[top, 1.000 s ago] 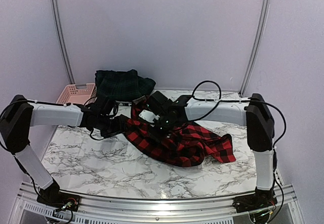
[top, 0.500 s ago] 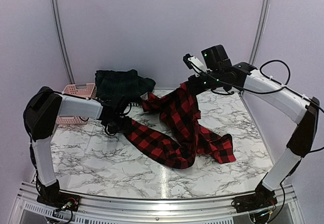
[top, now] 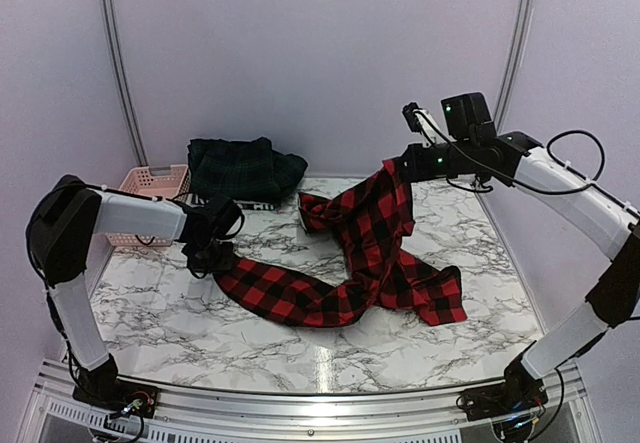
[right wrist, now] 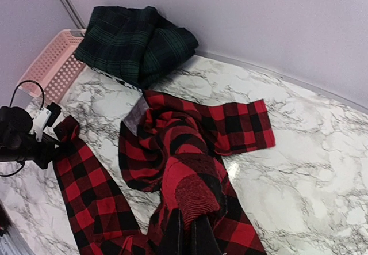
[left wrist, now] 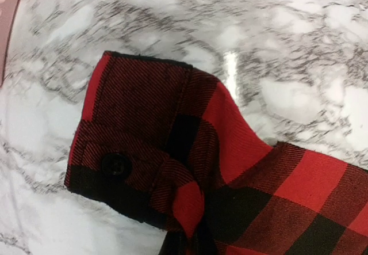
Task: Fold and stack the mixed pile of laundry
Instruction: Pick up the crumpled T-shirt from the center of the board, then flatten out the crumpled T-shirt at the center of the board.
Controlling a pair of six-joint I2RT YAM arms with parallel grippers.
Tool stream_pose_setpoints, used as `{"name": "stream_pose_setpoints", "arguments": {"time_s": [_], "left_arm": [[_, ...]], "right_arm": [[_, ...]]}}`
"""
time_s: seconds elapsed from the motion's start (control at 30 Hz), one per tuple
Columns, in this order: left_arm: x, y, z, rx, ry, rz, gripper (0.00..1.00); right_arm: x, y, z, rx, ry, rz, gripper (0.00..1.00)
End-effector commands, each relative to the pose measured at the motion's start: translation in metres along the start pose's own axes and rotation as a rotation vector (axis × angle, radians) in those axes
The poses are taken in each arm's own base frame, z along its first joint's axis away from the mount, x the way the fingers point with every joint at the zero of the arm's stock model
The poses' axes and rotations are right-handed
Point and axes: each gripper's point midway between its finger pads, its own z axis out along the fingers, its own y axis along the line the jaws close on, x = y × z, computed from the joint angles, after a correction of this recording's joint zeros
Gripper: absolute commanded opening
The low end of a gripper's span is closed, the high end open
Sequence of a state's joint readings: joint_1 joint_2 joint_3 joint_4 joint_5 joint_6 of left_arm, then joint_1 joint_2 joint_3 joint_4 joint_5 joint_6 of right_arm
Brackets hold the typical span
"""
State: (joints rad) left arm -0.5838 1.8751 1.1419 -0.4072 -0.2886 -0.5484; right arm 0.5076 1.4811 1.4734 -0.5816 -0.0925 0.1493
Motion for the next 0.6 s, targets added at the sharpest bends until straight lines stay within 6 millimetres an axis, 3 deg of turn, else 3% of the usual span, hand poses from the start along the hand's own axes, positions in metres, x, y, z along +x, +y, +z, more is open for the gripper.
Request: {"name": "stream_pose_setpoints", "arguments": {"time_s": [0.0, 0.1, 0.2, 0.27, 0.4, 0.5, 0.57], "left_arm": [[-0.013, 0.036, -0.037, 0.057, -0.03, -0.075, 0.0], [-0.054, -0.006, -0.104, 0.375, -0.2, 0.005, 0.0], [-0.058, -0.068, -0.178, 0.658, -0.291, 0.175, 0.0], [-0.042, -0.114, -0.226, 0.772, -0.355, 0.347, 0.0], [0.011, -0.206, -0.32, 0.975, -0.466, 0.685, 0.0], [0.044, -0.254, -0.357, 1.01, -0.529, 0.889, 0.01], [0.048, -0.265, -0.365, 1.002, -0.561, 0.928, 0.39]], "right_arm": [[-0.038, 0.035, 0.0, -0.208, -0.122, 0.063, 0.0], [-0.07, 0.054, 0.002, -0.307, -0.182, 0.089, 0.0], [-0.107, 0.065, -0.004, -0.362, -0.254, 0.092, 0.0], [-0.127, 0.073, -0.01, -0.394, -0.285, 0.082, 0.0], [-0.157, 0.084, -0.025, -0.446, -0.344, 0.067, 0.0], [-0.165, 0.086, -0.035, -0.447, -0.366, 0.047, 0.0], [-0.167, 0.084, -0.042, -0.435, -0.373, 0.031, 0.0]]}}
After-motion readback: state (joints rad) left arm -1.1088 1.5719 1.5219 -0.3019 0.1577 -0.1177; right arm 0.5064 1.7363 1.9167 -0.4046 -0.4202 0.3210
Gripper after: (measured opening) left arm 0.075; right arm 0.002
